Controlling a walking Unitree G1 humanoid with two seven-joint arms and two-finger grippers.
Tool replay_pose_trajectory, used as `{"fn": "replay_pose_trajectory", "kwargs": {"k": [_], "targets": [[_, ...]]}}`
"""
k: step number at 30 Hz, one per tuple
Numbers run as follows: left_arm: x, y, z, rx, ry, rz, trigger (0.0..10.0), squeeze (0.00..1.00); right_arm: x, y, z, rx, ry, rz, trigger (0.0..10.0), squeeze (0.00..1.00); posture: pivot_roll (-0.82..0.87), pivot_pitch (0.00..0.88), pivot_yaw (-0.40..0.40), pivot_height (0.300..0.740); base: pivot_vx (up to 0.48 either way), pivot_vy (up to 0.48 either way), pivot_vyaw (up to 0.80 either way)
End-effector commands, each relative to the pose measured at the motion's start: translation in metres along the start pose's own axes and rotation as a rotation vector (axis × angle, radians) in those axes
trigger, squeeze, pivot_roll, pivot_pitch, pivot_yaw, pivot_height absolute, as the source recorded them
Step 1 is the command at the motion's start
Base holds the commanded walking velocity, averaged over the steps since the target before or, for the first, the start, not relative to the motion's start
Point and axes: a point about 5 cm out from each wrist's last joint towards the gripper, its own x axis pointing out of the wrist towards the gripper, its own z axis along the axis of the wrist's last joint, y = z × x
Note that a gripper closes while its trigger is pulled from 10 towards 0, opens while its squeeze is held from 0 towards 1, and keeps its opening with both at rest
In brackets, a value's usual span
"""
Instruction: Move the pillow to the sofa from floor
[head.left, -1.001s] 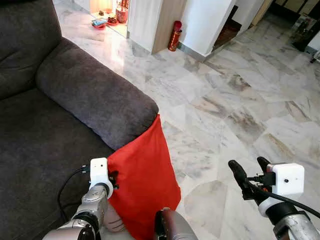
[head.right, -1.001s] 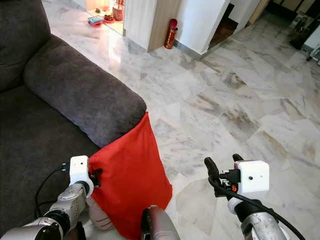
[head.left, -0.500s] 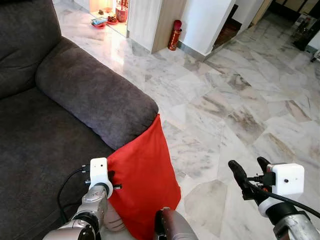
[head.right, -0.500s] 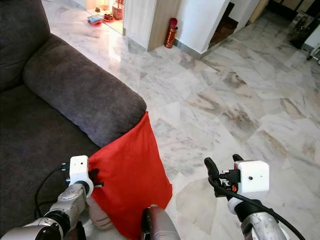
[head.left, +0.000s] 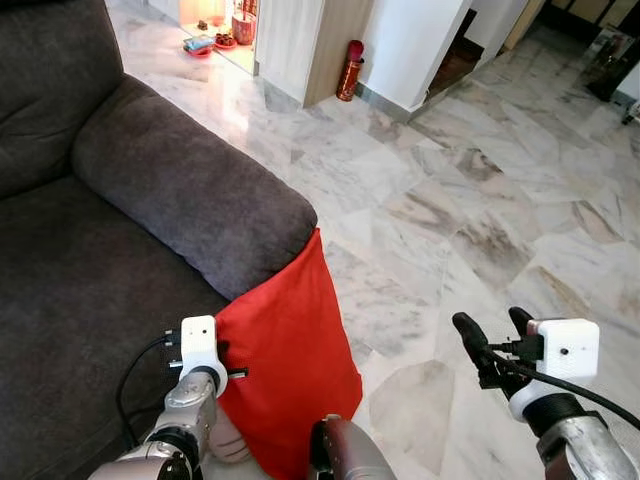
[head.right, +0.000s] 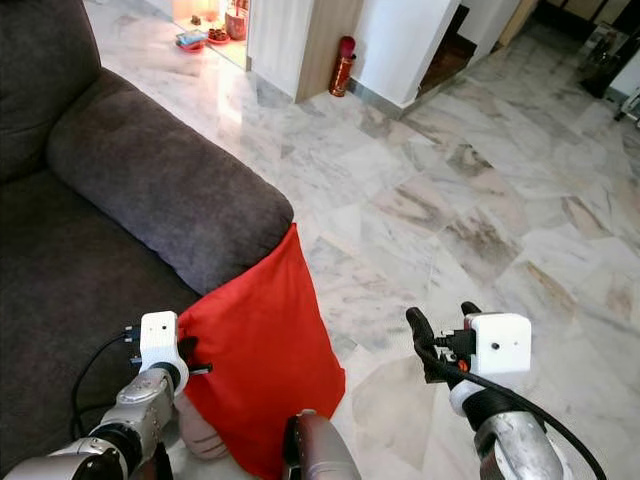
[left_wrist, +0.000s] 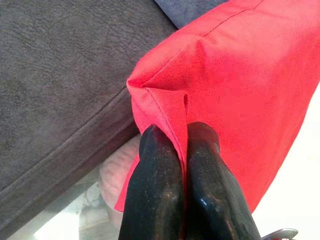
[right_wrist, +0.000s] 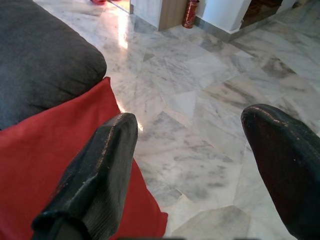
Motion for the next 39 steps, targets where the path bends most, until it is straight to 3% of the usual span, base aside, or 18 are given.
{"fn": "replay_pose_trajectory", "kwargs": {"k": [1,7,10,11,12,13,18,26,39], "targets": [[-0.002,-0.009,-0.006,-0.011,0.0,-0.035,0.0,0.0,0.002,-0.004,-0.006,-0.01,0.016,-0.025,10.0,0.0,-0.23,0.049,-0.226,0.637,0.0,0.0,0.0],[-0.002,-0.011,0.003,-0.015,-0.069,-0.079,0.0,0.0,0.015,-0.007,-0.011,0.009,-0.003,-0.051,10.0,0.0,-0.19,0.006,-0.195,0.637,0.0,0.0,0.0],[-0.001,-0.017,0.012,0.029,-0.119,-0.157,0.0,0.0,0.025,-0.007,-0.014,0.026,-0.019,-0.06,10.0,0.0,-0.16,0.0,-0.182,0.637,0.0,0.0,0.0],[-0.002,-0.021,0.016,0.092,-0.148,-0.196,3.7,0.0,0.03,-0.006,-0.015,0.039,-0.024,-0.061,10.0,0.0,-0.14,0.0,-0.174,0.637,0.0,0.0,0.0],[-0.002,-0.021,0.016,0.092,-0.148,-0.196,3.7,0.0,0.03,-0.006,-0.015,0.039,-0.024,-0.061,10.0,0.0,-0.14,0.0,-0.174,0.637,0.0,0.0,0.0],[-0.002,-0.022,0.017,0.113,-0.159,-0.217,10.0,0.0,0.032,-0.006,-0.017,0.041,-0.025,-0.059,10.0,0.0,-0.13,0.0,-0.169,0.637,0.0,0.0,0.0],[-0.006,-0.023,0.023,0.217,-0.221,-0.314,10.0,0.0,0.051,0.001,-0.027,0.072,-0.038,-0.069,10.0,0.0,-0.08,0.0,-0.129,0.637,0.0,0.0,0.0],[-0.009,-0.02,0.041,0.285,-0.309,-0.352,10.0,0.0,0.064,-0.001,-0.032,0.095,-0.074,-0.119,10.0,0.0,-0.07,0.0,-0.063,0.637,0.0,0.0,0.0],[-0.012,-0.029,0.088,0.283,-0.484,-0.346,10.0,0.0,0.075,0.003,-0.04,0.131,-0.109,-0.158,10.0,0.0,-0.06,0.0,-0.015,0.637,0.0,0.0,0.0]]}}
